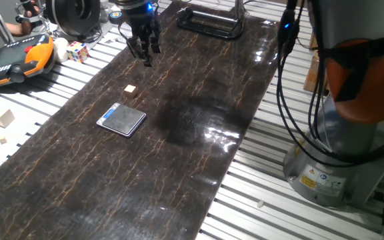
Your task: Place the block on the scale
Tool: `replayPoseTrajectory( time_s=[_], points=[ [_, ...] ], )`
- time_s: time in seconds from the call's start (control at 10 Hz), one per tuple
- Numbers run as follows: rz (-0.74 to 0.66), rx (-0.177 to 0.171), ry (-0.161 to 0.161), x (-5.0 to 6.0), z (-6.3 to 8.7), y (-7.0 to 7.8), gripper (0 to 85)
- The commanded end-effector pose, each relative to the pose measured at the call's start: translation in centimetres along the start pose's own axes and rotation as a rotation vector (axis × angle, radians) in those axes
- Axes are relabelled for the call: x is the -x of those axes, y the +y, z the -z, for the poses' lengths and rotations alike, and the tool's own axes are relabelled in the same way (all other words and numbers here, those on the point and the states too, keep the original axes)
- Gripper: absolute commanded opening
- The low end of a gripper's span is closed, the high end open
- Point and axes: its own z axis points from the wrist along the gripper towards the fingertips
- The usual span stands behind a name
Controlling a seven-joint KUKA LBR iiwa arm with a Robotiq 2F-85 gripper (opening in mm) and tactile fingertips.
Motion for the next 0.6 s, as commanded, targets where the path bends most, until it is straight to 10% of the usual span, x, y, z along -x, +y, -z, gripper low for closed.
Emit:
replayPoseTrajectory(
  time_s=[0.0,0.5],
  points=[
    [0.074,-0.017,0.060,0.00,0.00,-0.01,2.3],
    [0.062,-0.014,0.051,0.00,0.01,-0.01,2.3]
  ],
)
